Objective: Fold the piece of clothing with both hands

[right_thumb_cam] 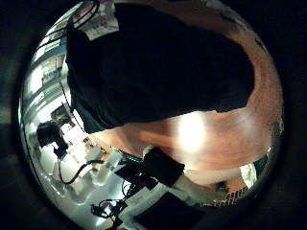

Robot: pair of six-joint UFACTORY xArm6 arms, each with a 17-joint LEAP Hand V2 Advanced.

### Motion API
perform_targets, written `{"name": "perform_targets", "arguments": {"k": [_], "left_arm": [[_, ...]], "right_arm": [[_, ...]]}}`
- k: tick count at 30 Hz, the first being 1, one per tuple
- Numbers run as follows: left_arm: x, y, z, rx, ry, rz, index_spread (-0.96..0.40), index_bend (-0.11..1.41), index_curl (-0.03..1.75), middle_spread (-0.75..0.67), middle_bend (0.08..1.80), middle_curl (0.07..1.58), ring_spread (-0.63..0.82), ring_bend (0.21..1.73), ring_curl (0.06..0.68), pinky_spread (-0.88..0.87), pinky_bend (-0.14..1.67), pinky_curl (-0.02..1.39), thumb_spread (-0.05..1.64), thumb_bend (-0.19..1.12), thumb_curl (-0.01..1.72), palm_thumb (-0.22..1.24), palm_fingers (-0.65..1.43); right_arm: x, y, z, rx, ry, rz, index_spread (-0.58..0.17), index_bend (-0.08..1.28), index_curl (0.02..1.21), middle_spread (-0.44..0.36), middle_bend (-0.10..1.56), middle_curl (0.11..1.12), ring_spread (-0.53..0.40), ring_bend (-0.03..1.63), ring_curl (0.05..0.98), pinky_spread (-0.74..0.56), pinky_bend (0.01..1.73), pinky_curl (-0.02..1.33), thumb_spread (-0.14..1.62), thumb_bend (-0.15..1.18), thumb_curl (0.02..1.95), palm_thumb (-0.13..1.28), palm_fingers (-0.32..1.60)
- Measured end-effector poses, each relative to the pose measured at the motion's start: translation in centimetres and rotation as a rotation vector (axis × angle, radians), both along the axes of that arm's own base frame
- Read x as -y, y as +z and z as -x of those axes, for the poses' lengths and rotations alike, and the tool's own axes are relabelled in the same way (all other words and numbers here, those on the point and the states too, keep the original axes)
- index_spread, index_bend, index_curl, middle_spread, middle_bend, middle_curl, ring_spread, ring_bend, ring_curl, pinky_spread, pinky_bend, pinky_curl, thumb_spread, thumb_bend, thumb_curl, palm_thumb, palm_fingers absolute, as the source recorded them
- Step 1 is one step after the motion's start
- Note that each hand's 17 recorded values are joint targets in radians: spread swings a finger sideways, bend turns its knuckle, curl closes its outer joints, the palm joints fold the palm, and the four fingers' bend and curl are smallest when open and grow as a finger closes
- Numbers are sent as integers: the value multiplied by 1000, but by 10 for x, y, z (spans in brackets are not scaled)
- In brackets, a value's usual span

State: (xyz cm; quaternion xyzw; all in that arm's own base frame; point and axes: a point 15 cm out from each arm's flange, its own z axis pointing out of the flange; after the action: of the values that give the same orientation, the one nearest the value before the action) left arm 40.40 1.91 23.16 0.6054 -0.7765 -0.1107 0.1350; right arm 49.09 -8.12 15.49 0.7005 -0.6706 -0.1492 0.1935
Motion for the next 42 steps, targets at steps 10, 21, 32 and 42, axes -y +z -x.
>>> {"name": "perform_targets", "arguments": {"k": [10,21,32,42], "left_arm": [[6,-1,3,-9,-11,2,-23,173,386,298,177,312,223,783,265,299,475,406,1142,-21,315,299,42],[21,0,5,-11,-31,-5,-15,175,368,292,178,303,222,779,259,291,483,394,1145,-19,318,308,56],[40,-33,30,-71,-68,-3,-15,181,366,281,176,297,222,768,252,288,474,382,1145,-19,320,313,69],[65,-76,34,-64,-78,-12,-23,177,365,268,178,296,222,759,245,287,464,374,1153,-18,319,331,81]], "right_arm": [[1,-4,23,-43,12,-13,-362,229,346,-191,628,518,-239,1009,412,-288,878,392,1073,2,369,664,1108],[23,10,64,-48,12,-43,-380,866,691,-182,1101,745,-225,1251,574,-269,1205,601,1141,62,462,939,1211],[91,38,105,-14,-71,-62,-335,1008,834,-159,1246,818,-221,1372,670,-212,1307,751,1199,39,547,1002,1060],[116,70,114,53,-81,-56,-318,1023,880,-150,1272,832,-221,1378,705,-192,1273,844,1199,6,607,1028,1042]]}}
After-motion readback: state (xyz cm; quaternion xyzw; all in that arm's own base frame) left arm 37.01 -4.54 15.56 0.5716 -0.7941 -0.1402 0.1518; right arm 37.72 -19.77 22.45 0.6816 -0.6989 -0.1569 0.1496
